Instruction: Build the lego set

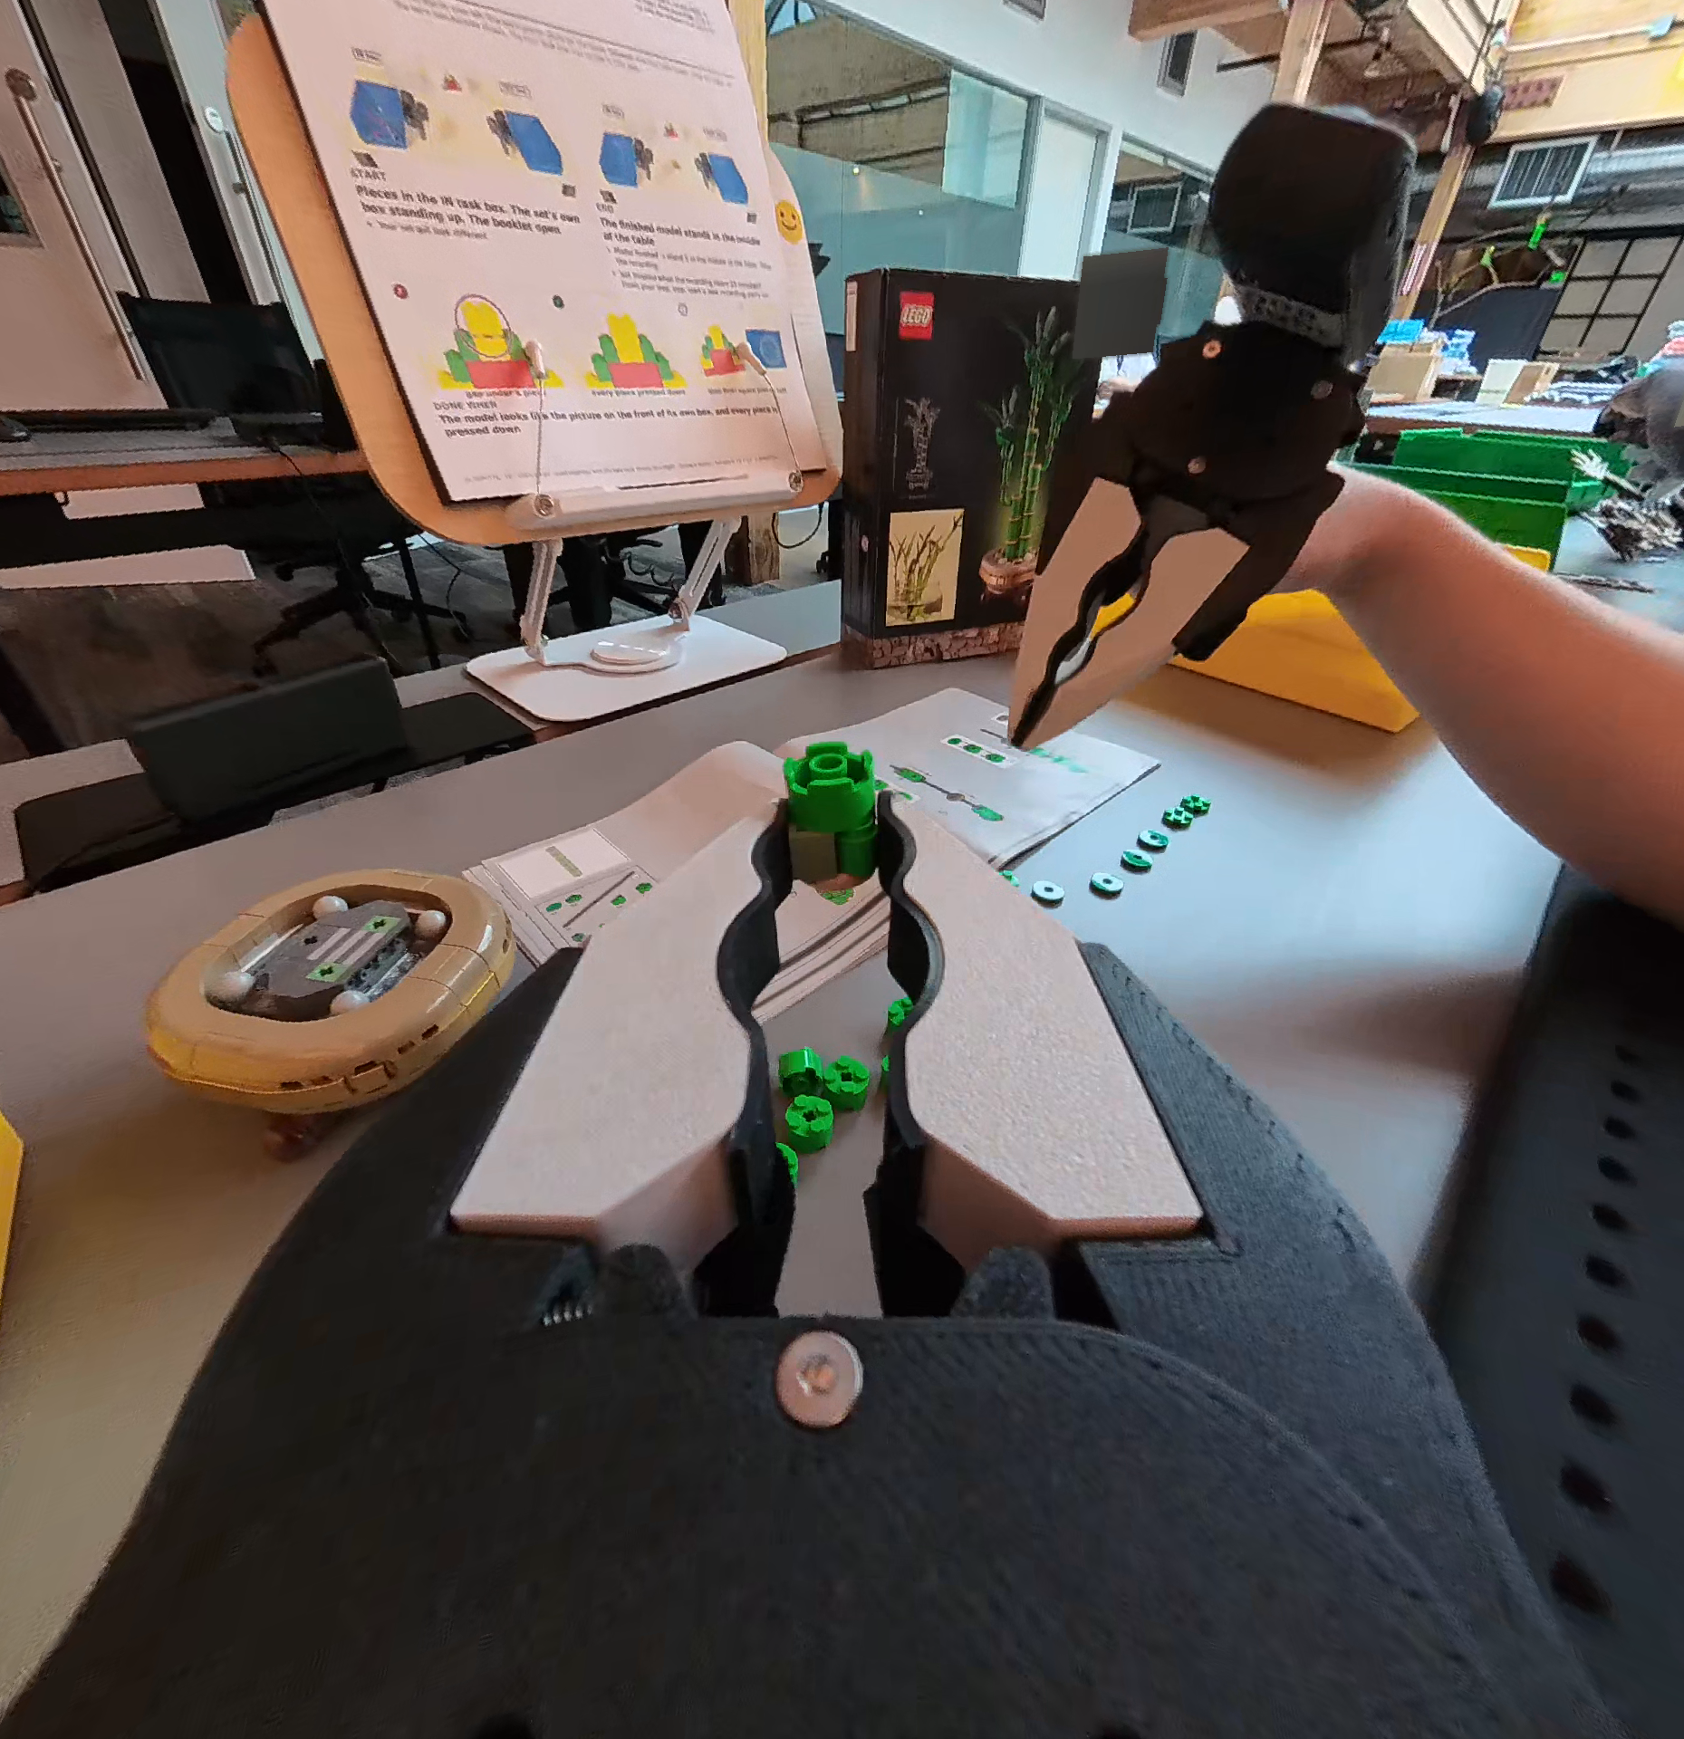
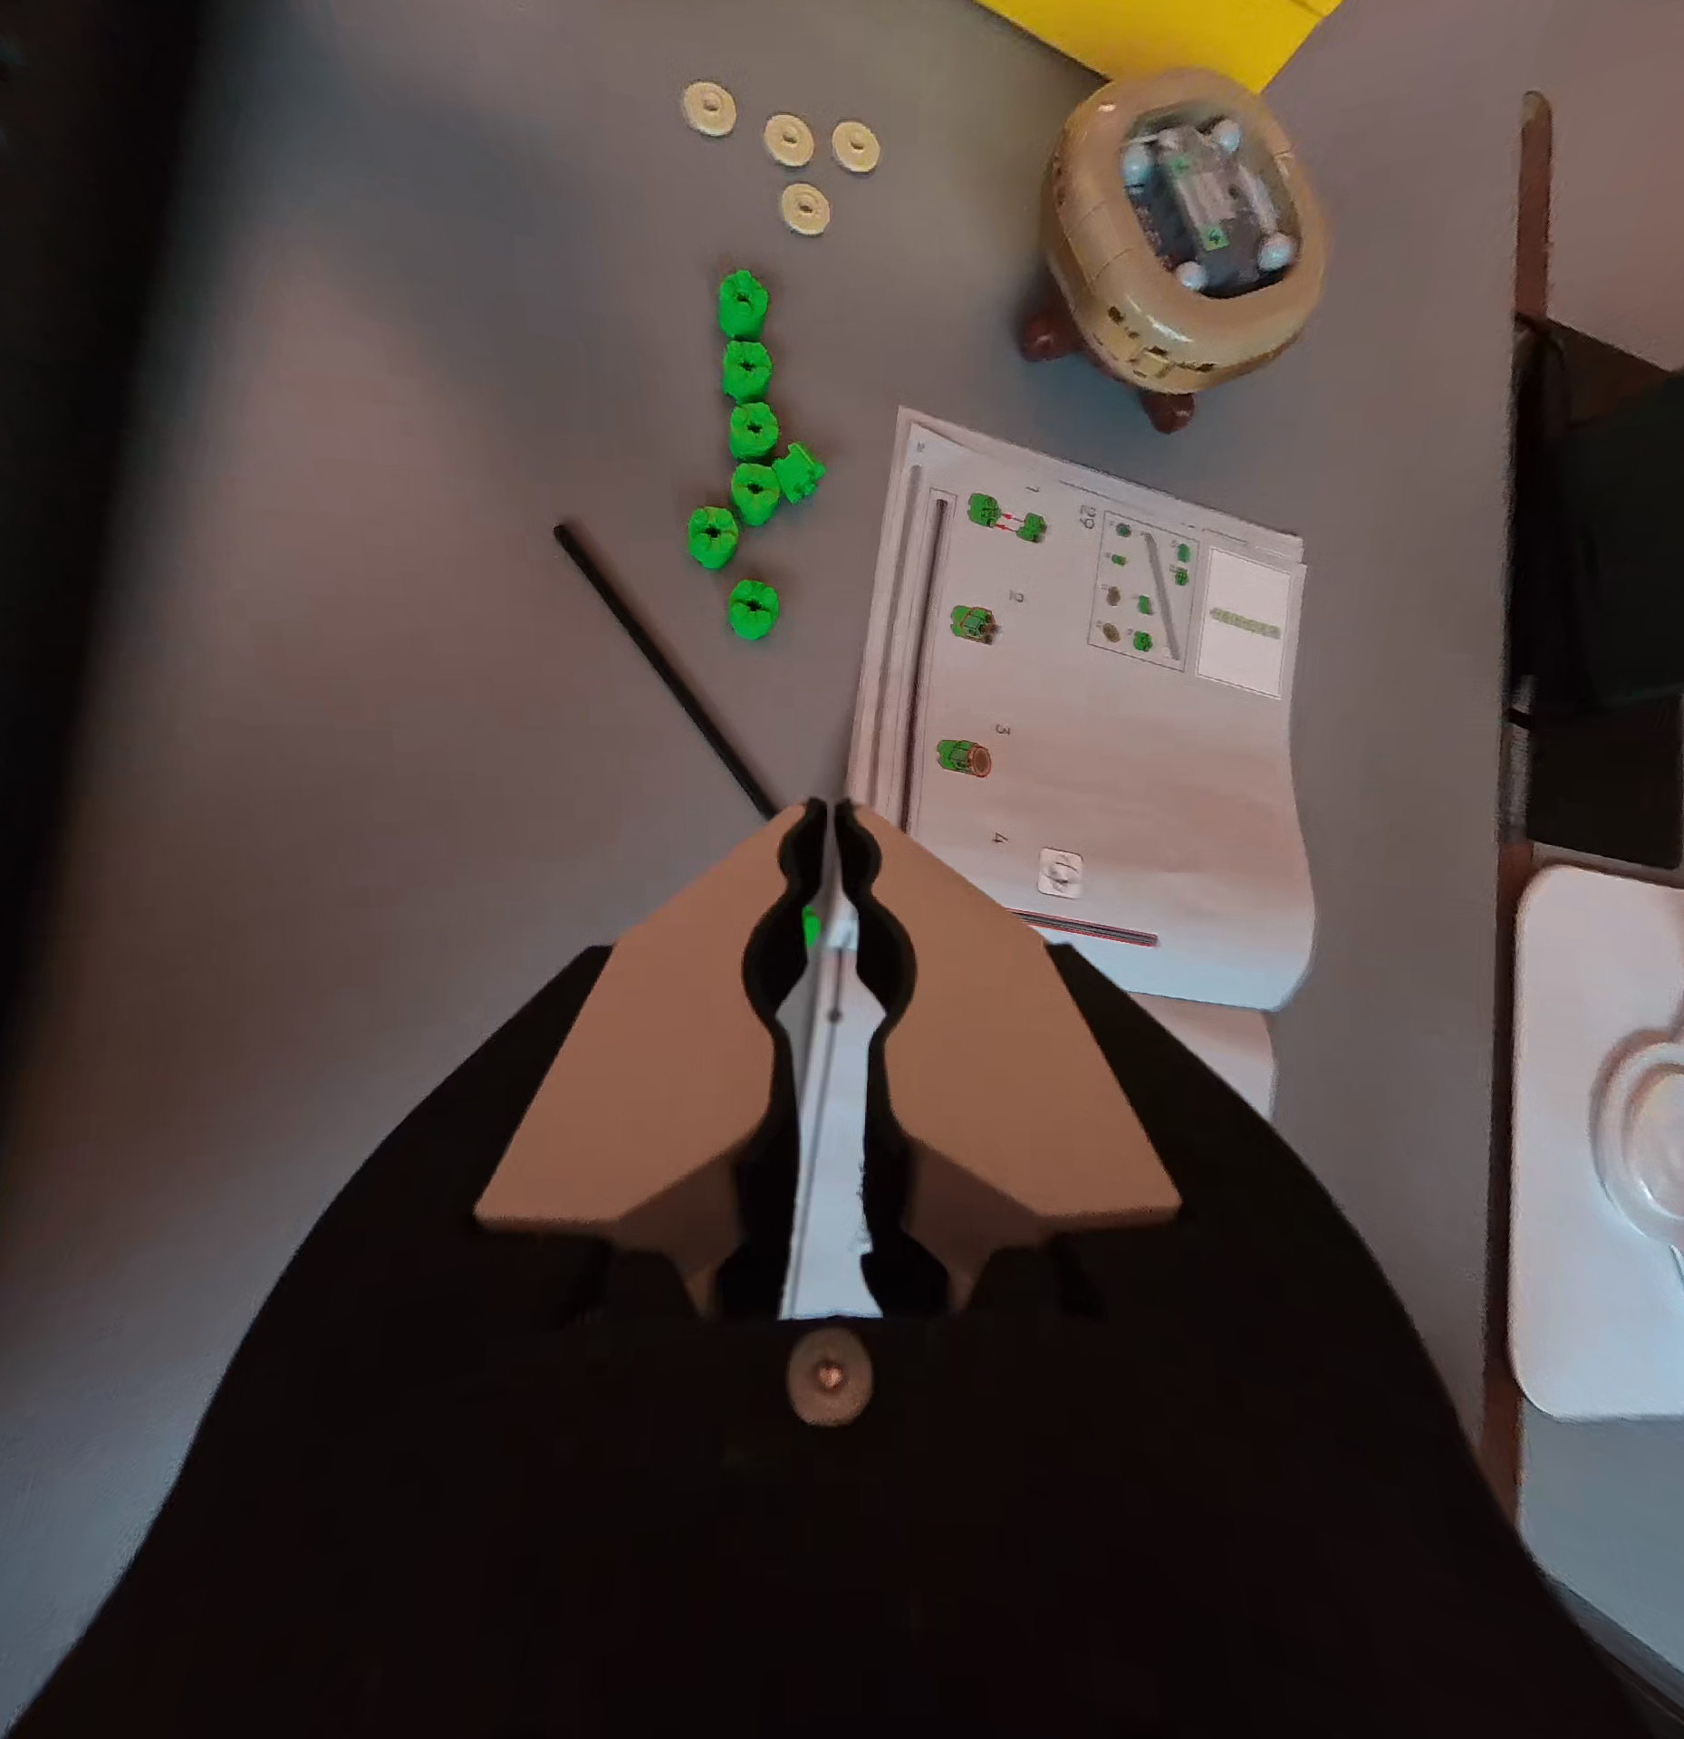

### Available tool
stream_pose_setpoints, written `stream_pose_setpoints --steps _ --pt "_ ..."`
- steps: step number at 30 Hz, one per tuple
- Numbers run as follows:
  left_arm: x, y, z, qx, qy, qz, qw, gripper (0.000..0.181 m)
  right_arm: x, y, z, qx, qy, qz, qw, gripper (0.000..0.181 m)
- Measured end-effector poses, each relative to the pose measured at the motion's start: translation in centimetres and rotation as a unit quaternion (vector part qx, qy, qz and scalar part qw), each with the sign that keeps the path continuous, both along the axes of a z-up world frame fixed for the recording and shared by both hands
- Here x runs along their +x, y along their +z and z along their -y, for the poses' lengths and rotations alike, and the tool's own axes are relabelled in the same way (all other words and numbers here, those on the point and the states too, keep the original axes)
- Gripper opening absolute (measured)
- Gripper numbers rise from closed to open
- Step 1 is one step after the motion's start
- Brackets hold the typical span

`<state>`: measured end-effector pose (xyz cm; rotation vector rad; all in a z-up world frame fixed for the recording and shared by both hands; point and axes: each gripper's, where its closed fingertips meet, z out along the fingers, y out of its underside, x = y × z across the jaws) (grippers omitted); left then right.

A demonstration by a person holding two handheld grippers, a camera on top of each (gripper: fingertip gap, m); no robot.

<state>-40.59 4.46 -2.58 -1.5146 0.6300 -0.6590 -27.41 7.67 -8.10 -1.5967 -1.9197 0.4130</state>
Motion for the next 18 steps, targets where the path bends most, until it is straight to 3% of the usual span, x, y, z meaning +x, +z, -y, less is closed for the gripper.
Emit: stream_pose_setpoints --steps 1,2,4,7,10,18 --pt "0.0 0.0 0.0 -0.003 -0.002 0.003 1.0 0.015 -0.4 -0.4 0.9 -0.017 0.016 0.004 1.0 0.008" --pt "0.1 -0.1 0.1 -0.008 -0.007 0.005 1.0 0.015 -1.3 -1.0 2.0 -0.045 0.032 0.006 0.998 0.018" --pt "0.5 -0.4 0.2 -0.021 -0.022 0.007 1.0 0.014 -3.6 -2.8 4.8 -0.096 0.082 0.03 0.992 0.023" --pt "0.6 -0.7 0.1 -0.023 -0.022 -0.002 0.999 0.015 -4.8 -7.0 5.7 -0.047 0.119 0.135 0.982 0.018" --pt "0.4 -0.6 0.0 -0.021 -0.017 0.001 1.0 0.014 -5.2 -8.0 5.0 -0.021 0.116 0.159 0.98 0.017" --pt "-0.6 0.2 -0.2 -0.023 -0.011 0.035 0.999 0.015 -2.3 -1.2 1.1 0.015 0.055 0.019 0.998 0.013"
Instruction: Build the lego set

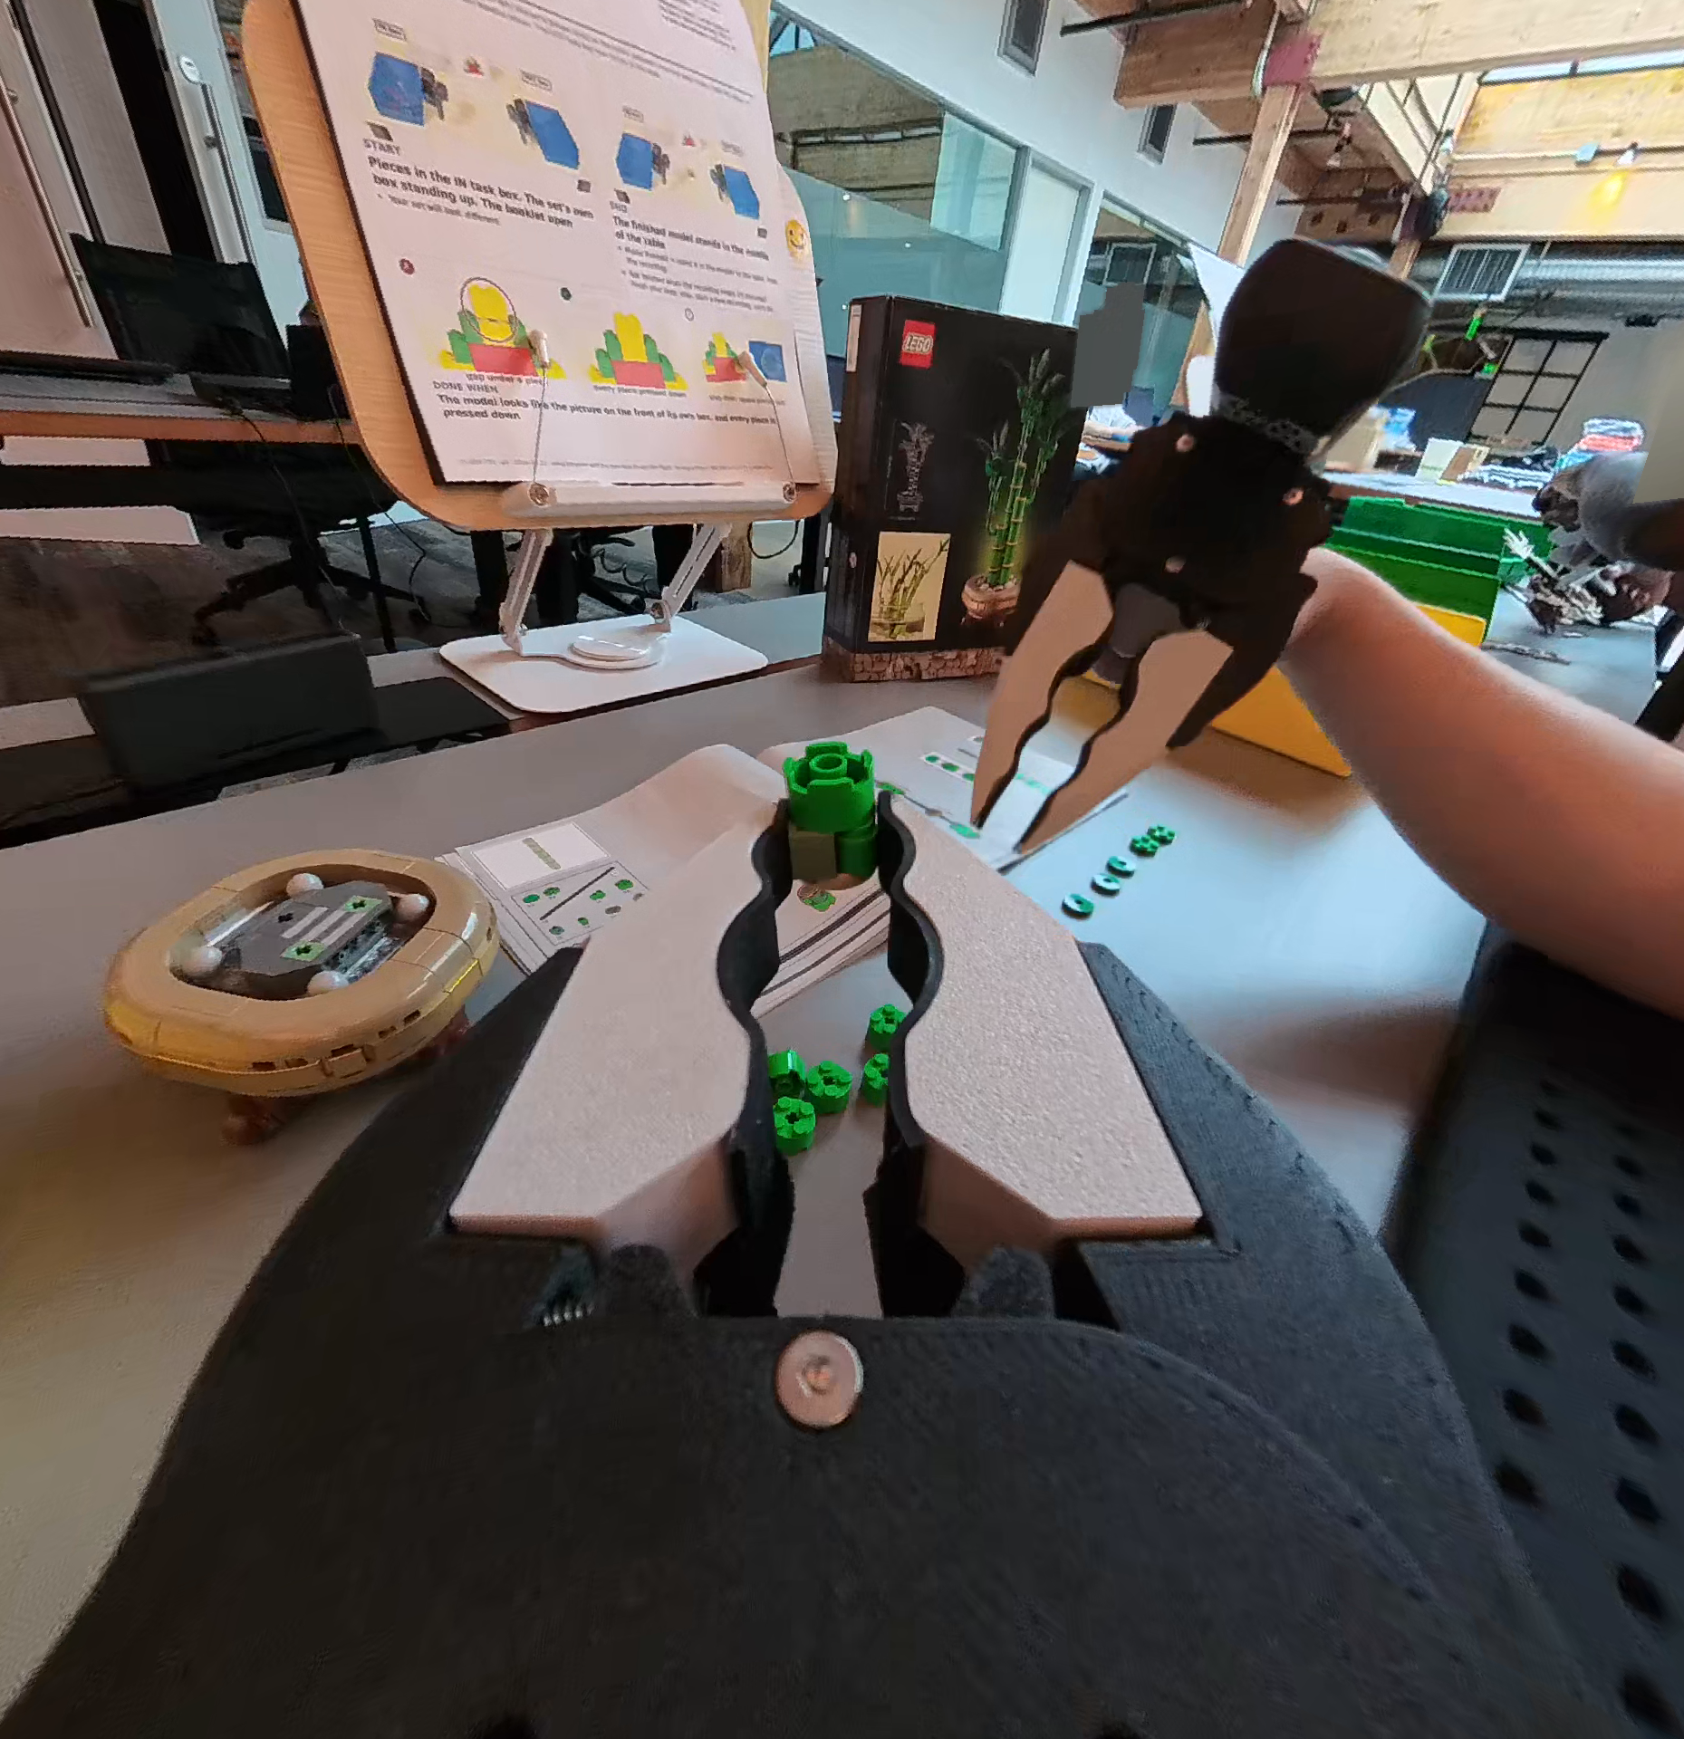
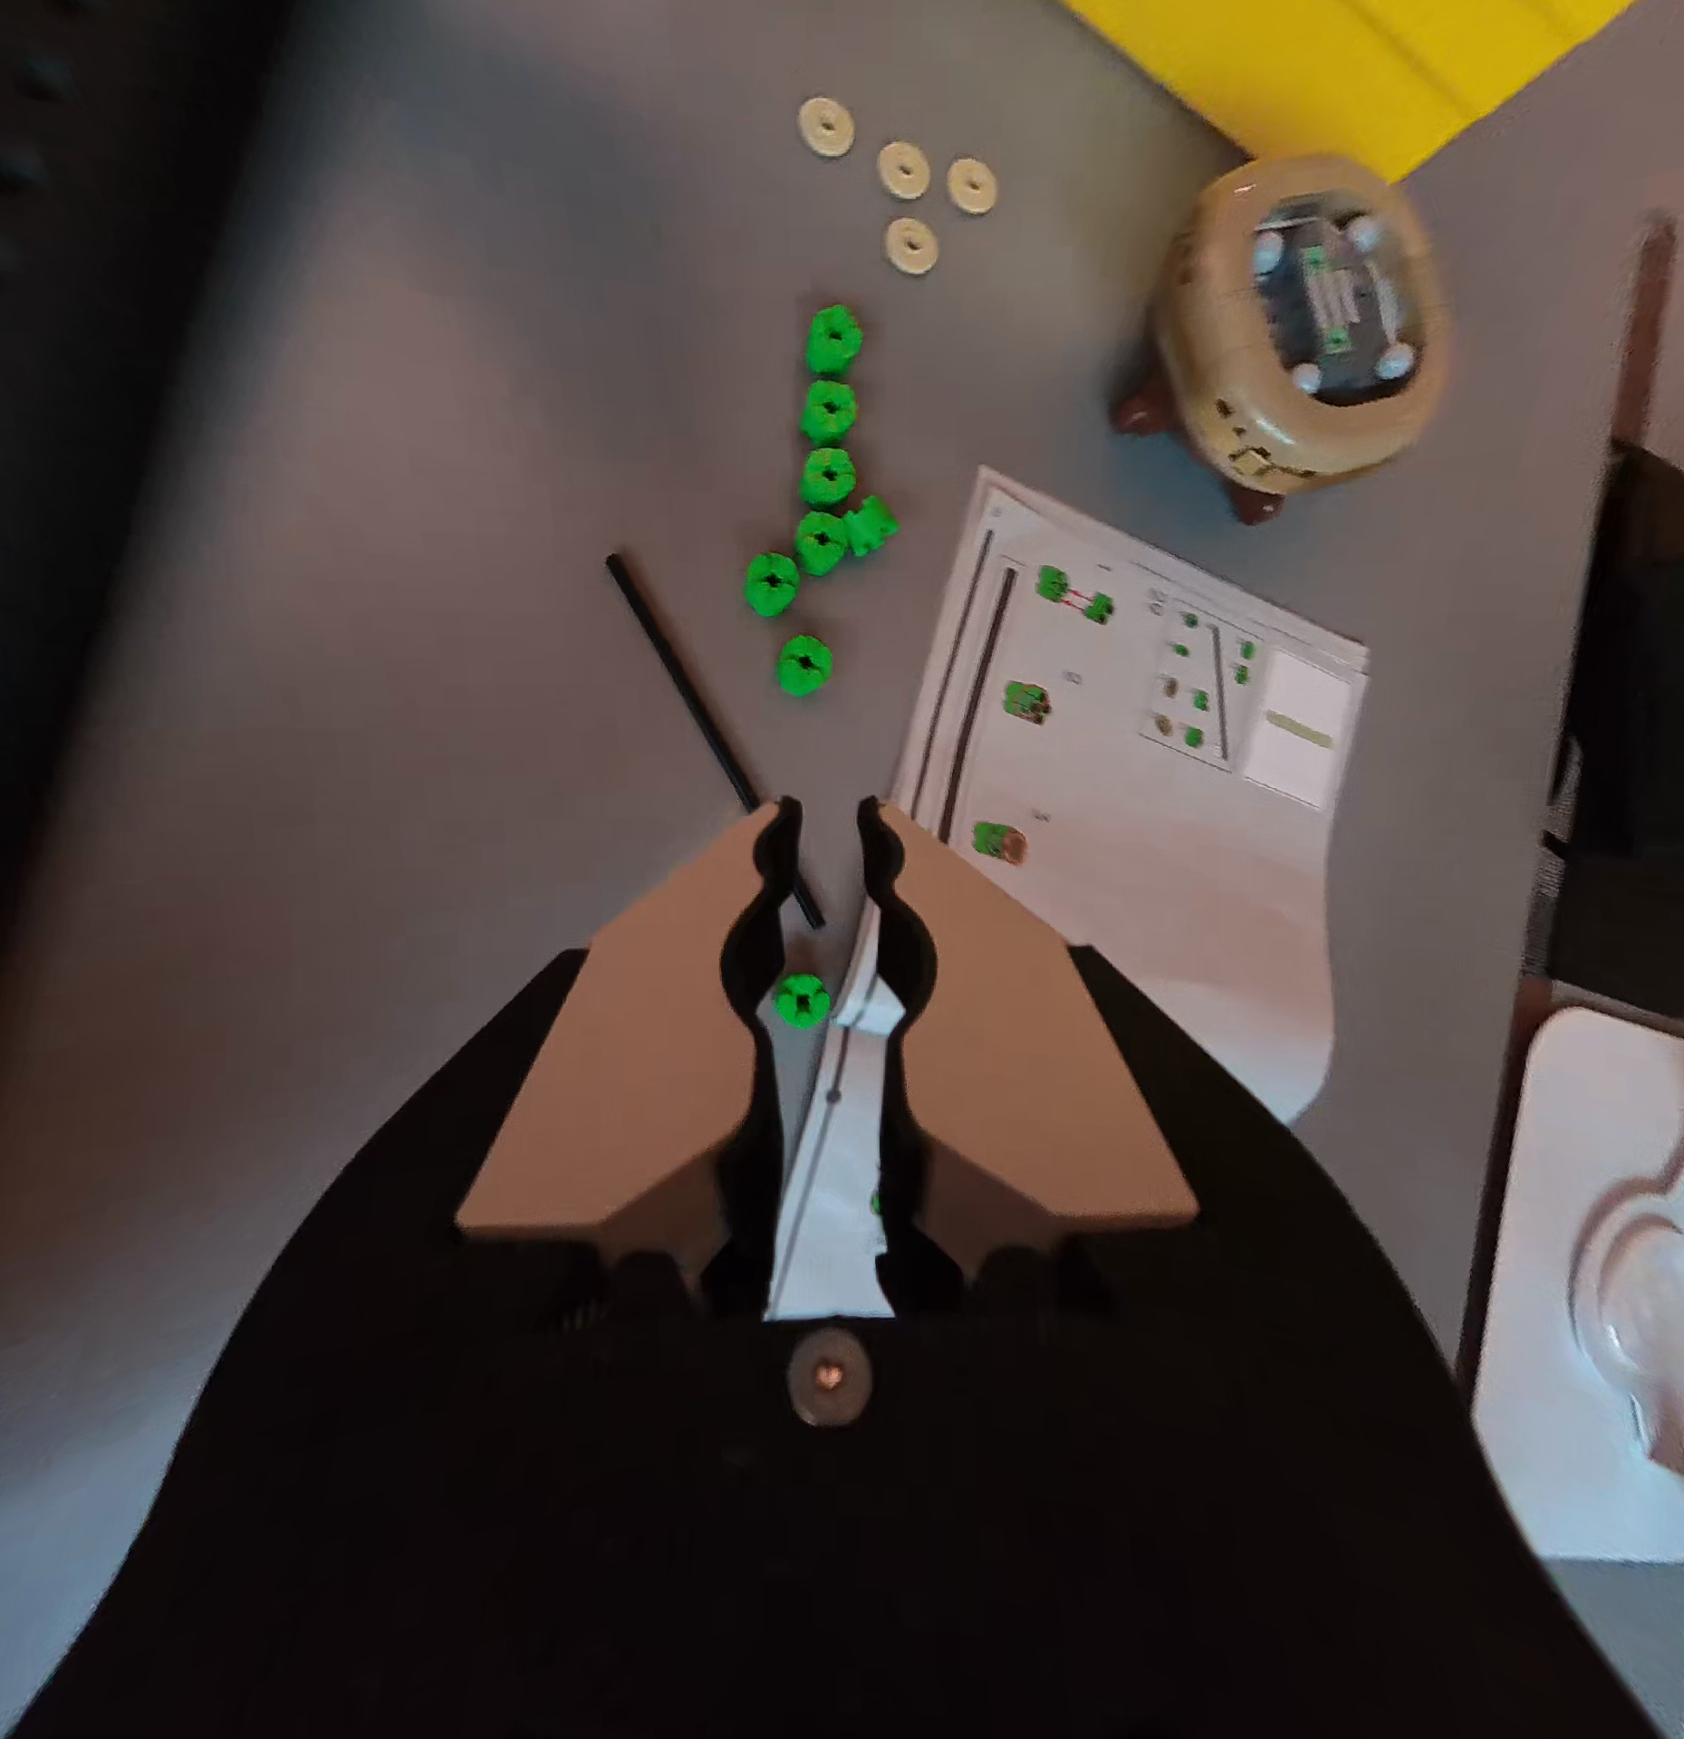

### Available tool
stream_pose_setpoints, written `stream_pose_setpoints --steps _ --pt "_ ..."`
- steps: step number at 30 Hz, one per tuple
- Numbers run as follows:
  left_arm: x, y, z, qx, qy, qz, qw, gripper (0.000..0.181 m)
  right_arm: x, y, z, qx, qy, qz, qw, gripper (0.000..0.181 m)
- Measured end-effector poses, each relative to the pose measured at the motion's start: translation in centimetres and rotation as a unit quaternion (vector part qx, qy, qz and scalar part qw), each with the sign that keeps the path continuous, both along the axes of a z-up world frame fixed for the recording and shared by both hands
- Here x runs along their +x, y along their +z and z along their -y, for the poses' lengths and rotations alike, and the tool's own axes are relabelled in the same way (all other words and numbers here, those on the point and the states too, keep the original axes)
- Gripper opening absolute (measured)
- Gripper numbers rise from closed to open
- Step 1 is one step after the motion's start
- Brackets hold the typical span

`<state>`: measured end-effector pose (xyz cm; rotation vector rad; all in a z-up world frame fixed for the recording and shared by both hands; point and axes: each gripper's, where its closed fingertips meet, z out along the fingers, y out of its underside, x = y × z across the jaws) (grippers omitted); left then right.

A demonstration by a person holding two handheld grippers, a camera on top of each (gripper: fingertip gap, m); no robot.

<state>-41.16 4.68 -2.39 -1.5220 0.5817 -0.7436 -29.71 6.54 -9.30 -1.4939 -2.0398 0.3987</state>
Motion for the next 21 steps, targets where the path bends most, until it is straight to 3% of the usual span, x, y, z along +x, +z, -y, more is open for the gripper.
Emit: stream_pose_setpoints --steps 4,8,10,14,17,21 --pt "0.0 -0.1 0.0 -0.002 -0.001 0.0 1.0 0.015 1.7 1.5 -2.0 0.024 -0.041 -0.019 0.999 0.009" --pt "-0.1 0.0 0.0 0.004 0.005 -0.004 1.0 0.015 4.3 5.2 -4.9 0.057 -0.105 -0.099 0.988 0.005" --pt "-0.2 0.0 -0.1 0.005 0.008 -0.008 1.0 0.015 6.8 7.5 -7.4 0.085 -0.171 -0.149 0.97 0.005" --pt "0.0 -0.3 -0.2 0.007 0.012 -0.023 1.0 0.014 12.6 11.5 -11.7 0.096 -0.309 -0.262 0.909 0.009" --pt "0.1 -0.7 -0.2 0.01 0.016 -0.04 0.999 0.015 15.7 13.1 -12.8 0.126 -0.341 -0.3 0.882 0.009" --pt "0.3 -1.0 -0.3 0.008 0.017 -0.052 0.998 0.015 17.6 13.8 -13.1 0.167 -0.362 -0.29 0.87 0.009"
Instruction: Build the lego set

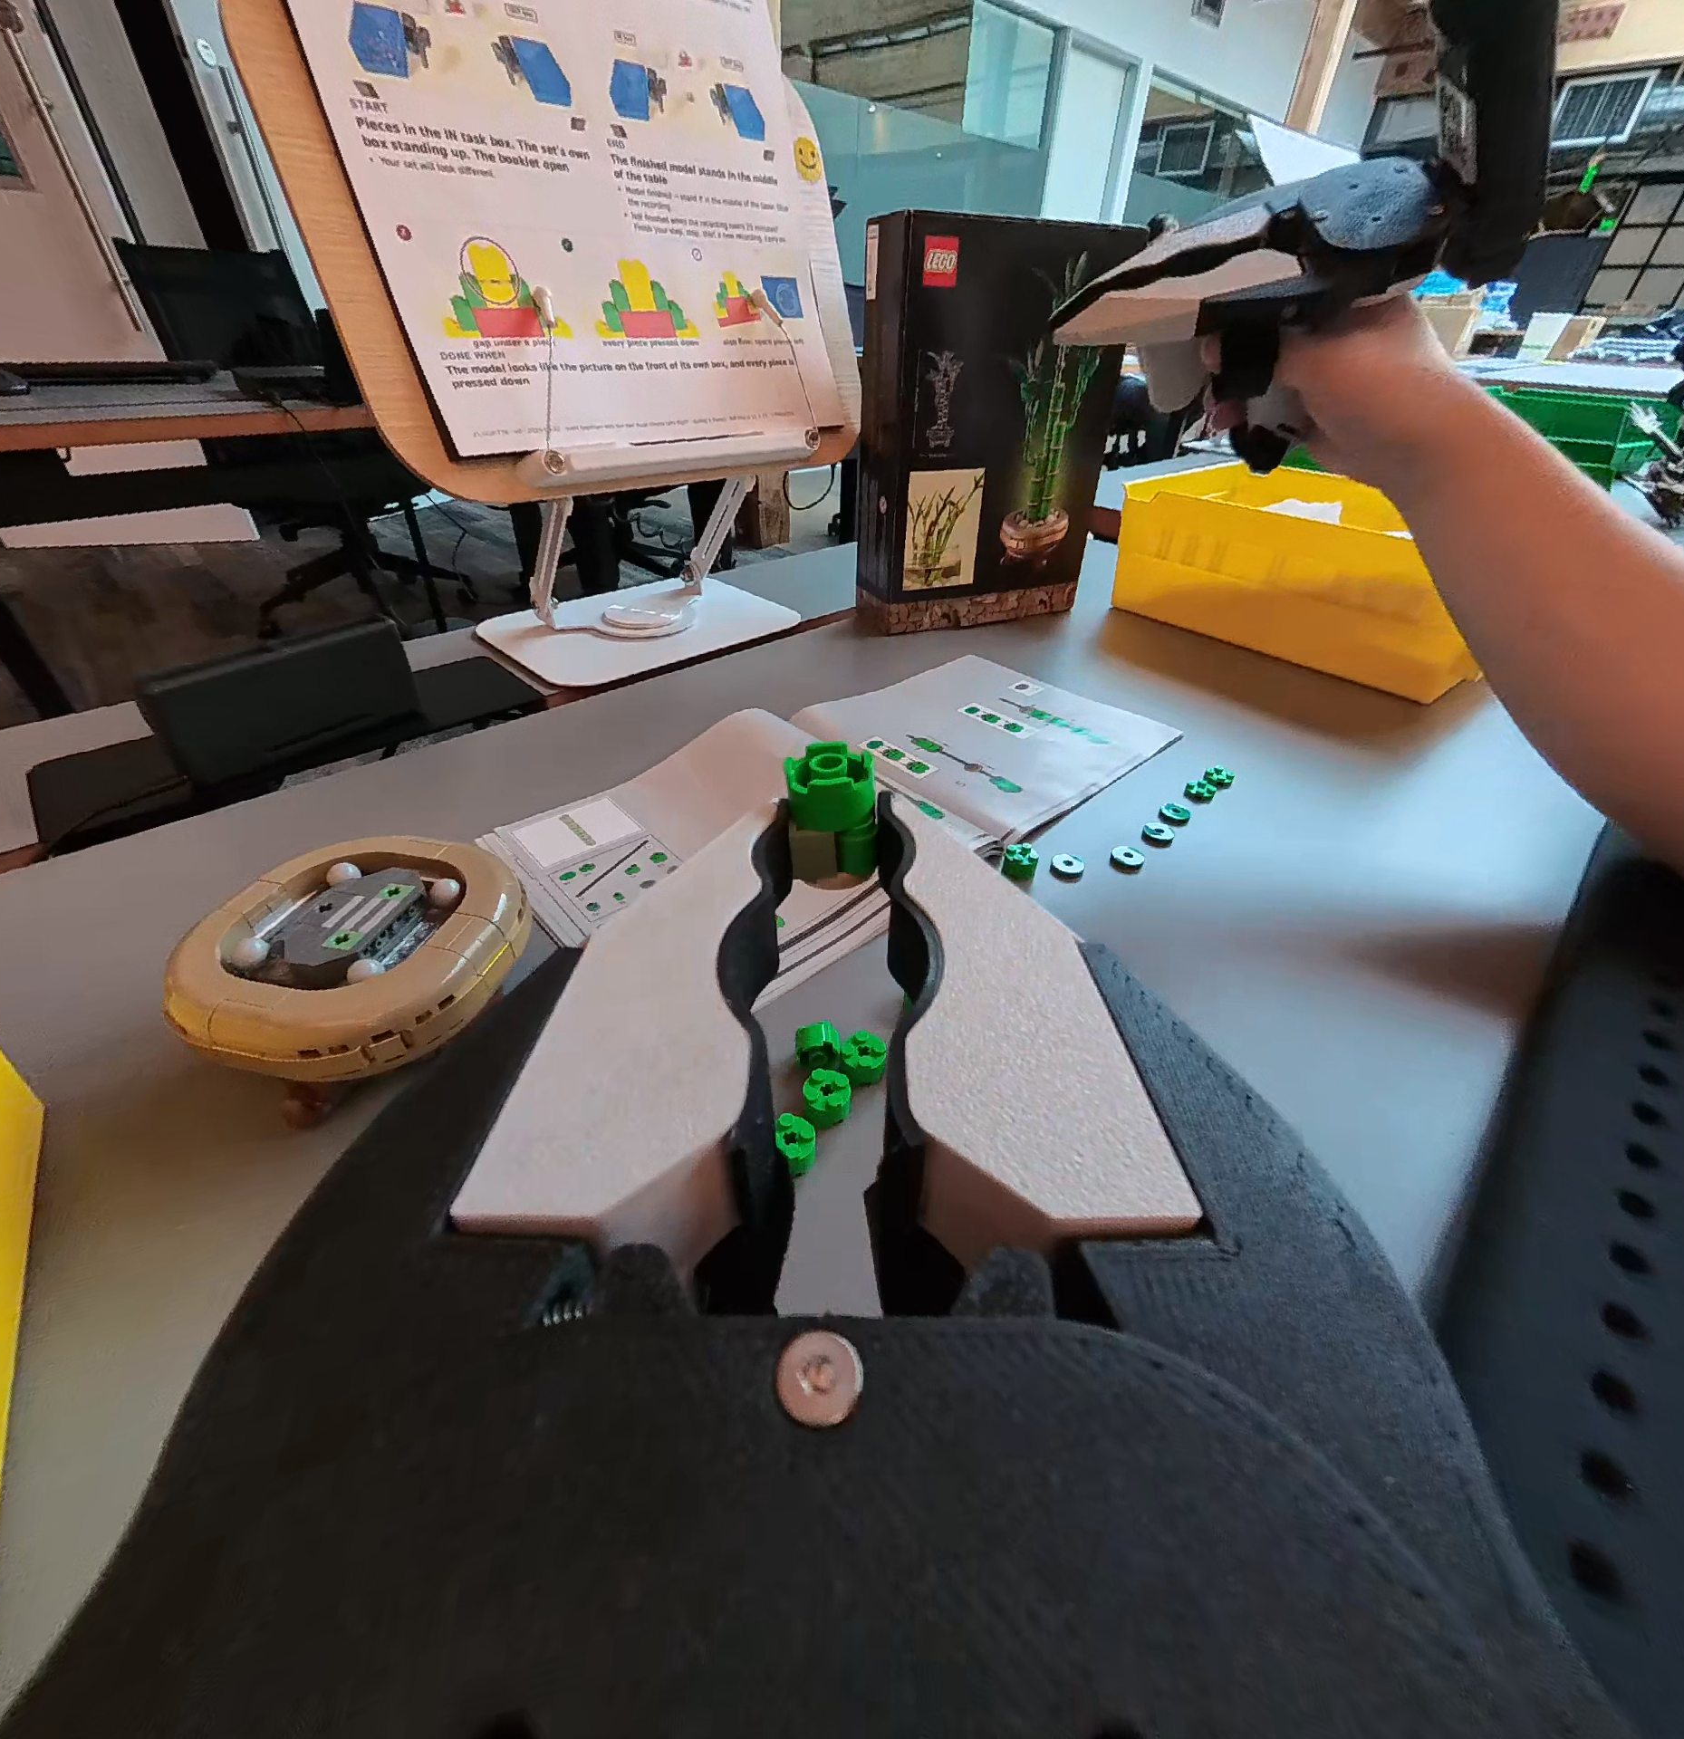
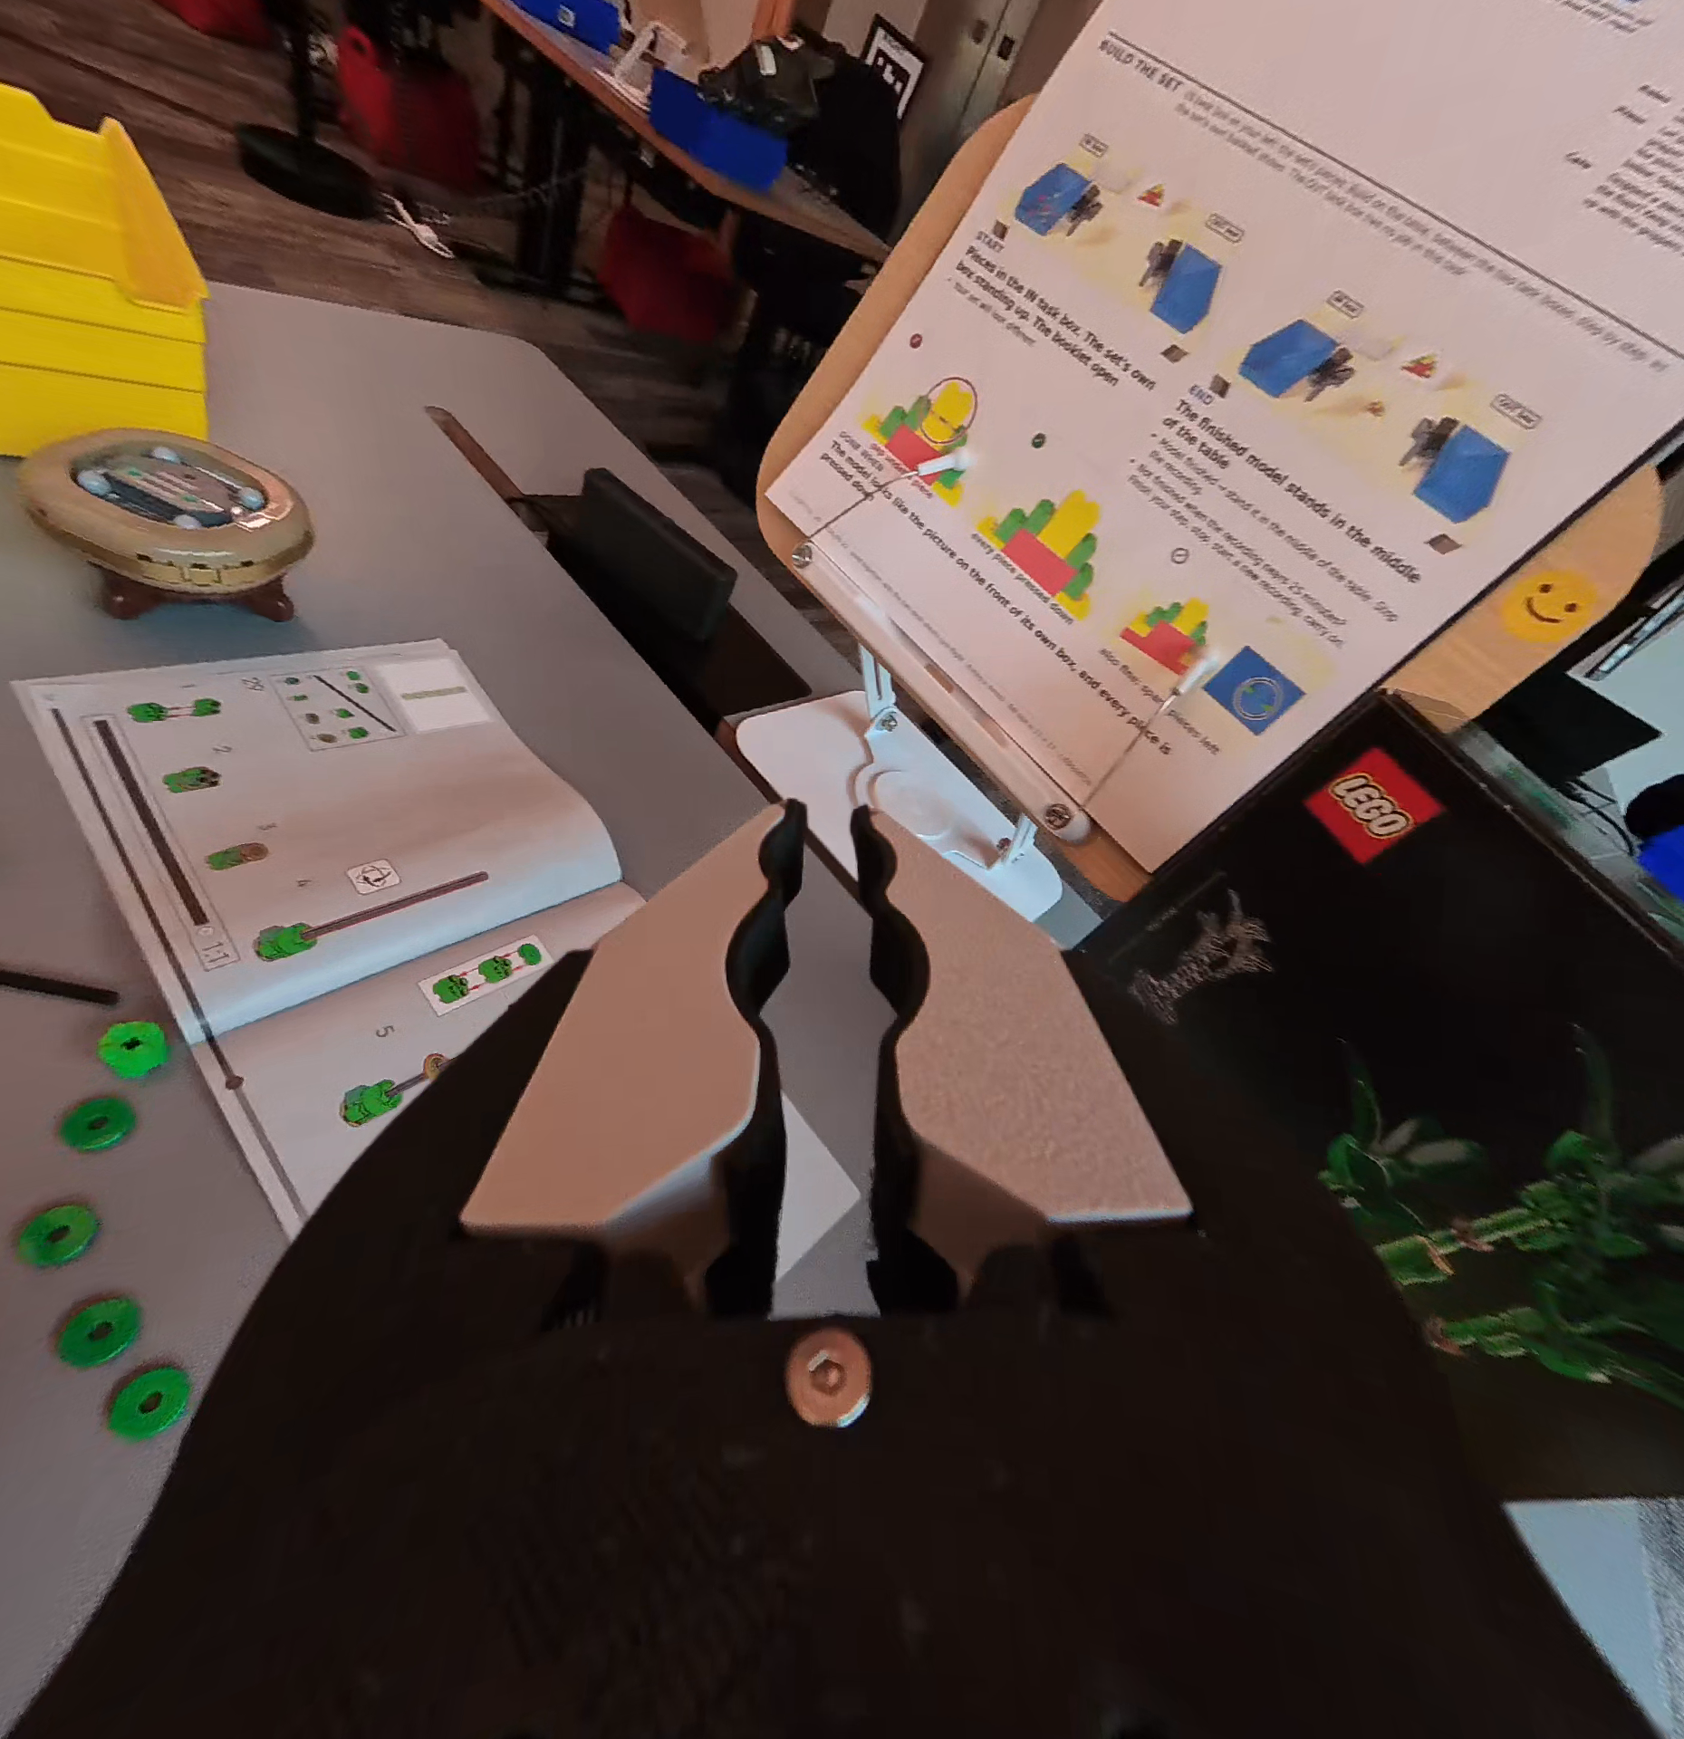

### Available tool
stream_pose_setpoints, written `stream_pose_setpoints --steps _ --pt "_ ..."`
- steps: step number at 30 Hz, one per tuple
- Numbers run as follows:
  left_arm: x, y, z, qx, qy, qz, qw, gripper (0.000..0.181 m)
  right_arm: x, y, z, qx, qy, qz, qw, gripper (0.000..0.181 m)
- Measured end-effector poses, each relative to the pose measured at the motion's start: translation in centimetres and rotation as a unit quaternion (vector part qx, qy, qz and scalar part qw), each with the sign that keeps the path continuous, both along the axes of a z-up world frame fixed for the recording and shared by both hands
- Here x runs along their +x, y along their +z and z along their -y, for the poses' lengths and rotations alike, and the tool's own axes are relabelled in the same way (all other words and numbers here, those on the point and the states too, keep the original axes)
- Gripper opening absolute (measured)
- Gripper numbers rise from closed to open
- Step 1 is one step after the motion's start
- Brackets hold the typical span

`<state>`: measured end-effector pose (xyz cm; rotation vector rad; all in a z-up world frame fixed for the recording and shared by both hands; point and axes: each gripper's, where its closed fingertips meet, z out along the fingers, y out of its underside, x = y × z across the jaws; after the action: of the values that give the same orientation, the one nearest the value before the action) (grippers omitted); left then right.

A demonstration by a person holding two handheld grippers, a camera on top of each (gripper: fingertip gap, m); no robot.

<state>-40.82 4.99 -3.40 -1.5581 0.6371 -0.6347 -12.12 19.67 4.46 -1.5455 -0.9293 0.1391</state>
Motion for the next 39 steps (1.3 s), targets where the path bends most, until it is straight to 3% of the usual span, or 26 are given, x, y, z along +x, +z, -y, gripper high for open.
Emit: stream_pose_setpoints --steps 16,22,29,34,39 --pt "-0.2 -0.3 -0.3 -0.003 0.009 -0.006 1.0 0.015 -0.2 -1.8 -0.6 -0.039 -0.014 0.03 0.999 0.011" --pt "-0.3 -0.4 -0.3 -0.002 0.013 -0.01 1.0 0.015 1.0 -1.3 -1.0 -0.068 -0.033 -0.027 0.997 0.029" --pt "0.0 -0.8 -0.3 0.005 0.016 -0.036 0.999 0.015 2.2 0.4 -1.2 -0.056 -0.048 -0.1 0.992 0.027" --pt "0.0 -0.7 -0.3 0.004 0.016 -0.033 0.999 0.015 -1.0 0.4 1.2 -0.067 0.065 -0.093 0.991 0.022" --pt "0.1 -0.8 -0.3 0.004 0.015 -0.034 0.999 0.015 -9.1 -0.9 7.3 -0.119 0.261 -0.031 0.958 0.023"
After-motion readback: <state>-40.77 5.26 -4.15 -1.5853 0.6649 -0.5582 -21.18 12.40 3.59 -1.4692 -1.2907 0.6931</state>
